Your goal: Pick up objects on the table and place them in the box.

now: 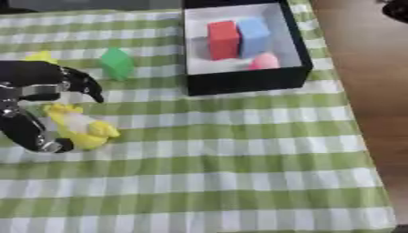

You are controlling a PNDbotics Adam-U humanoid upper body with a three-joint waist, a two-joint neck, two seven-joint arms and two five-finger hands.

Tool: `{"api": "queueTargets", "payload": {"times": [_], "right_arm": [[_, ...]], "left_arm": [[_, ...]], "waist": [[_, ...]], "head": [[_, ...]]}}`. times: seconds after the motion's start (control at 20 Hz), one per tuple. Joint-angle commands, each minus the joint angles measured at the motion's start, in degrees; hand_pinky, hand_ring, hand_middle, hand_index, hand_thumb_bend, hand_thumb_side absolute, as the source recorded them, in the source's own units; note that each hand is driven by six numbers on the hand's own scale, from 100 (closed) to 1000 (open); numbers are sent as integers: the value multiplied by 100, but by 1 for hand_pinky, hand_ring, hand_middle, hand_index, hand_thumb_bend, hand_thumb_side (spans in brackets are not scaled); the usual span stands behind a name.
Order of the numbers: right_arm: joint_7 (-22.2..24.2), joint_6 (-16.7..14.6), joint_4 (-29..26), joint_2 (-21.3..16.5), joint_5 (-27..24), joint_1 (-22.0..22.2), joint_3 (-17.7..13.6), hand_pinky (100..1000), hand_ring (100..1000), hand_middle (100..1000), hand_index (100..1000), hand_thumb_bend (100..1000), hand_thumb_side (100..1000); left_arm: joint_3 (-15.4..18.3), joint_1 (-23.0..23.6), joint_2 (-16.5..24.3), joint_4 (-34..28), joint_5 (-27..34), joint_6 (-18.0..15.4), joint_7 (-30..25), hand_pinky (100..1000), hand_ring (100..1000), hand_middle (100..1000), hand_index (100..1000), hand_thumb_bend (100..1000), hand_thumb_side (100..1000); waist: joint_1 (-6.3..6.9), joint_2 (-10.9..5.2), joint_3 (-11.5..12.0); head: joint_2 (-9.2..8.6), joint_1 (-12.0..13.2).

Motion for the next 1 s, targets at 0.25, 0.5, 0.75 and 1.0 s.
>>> {"api": "queueTargets", "payload": {"times": [0.25,0.5,0.75,1.0], "right_arm": [[-21,27,-101,-44,-7,-41,-53,915,738,601,795,100,240],[-19,38,-101,0,-26,-31,-51,917,739,602,795,100,246],[6,46,-101,32,-45,-10,-49,919,739,603,796,100,254],[31,53,-101,54,-65,-5,-45,919,740,603,796,100,256]], "left_arm": [[-71,-19,-70,441,-149,-155,-154,860,874,869,858,415,100],[-108,50,-154,842,-393,-353,-154,866,880,873,861,421,100],[-96,79,-219,1071,-654,-535,-154,868,881,874,864,423,100],[-80,102,-259,1141,-844,-647,-154,851,867,854,849,413,100]], "waist": [[-6,-56,-10],[-24,-47,-6],[-34,-37,3],[-37,-38,7]], "head": [[-13,34],[-13,52],[-13,60],[-13,59]]}}
